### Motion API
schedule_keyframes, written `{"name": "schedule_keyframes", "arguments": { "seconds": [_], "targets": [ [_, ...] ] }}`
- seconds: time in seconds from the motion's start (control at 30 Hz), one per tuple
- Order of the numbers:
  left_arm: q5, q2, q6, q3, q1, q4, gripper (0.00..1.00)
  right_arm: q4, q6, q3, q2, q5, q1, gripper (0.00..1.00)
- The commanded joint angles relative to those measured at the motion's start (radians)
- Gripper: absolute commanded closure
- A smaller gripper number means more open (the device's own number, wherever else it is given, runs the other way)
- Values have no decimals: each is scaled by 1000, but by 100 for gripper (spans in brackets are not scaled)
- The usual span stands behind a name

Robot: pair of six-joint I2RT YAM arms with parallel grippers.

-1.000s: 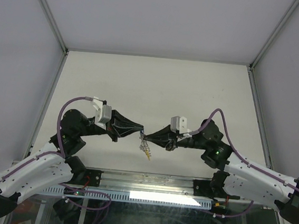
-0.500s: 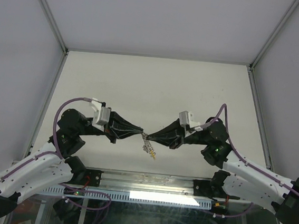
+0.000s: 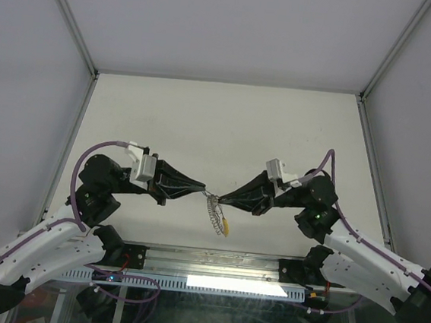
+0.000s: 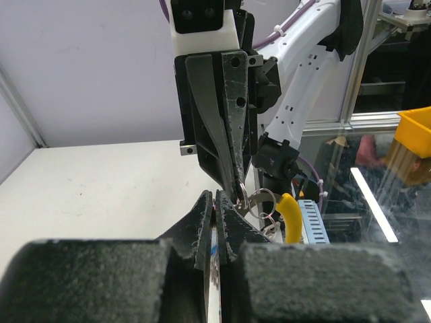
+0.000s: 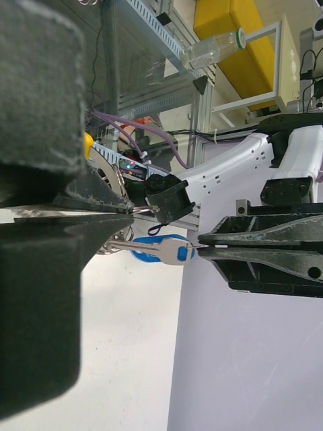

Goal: Put the keys on the keyring

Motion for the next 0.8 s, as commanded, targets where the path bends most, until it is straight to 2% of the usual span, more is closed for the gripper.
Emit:
{"name": "schedule_keyframes", "arguments": {
  "seconds": [0.0,0.37,0.77],
  "targets": [
    [-10,-8,40,51,10,-13,100,-52,-38,28,-44,-25,-15,100],
    [-17,-14,60,76,9,-55,100,-236,-127,65,-71,-28,-21,100],
    [53,27,34,68,10,-12,100,-94,-52,91,7,-64,-20,100]
  ]
}}
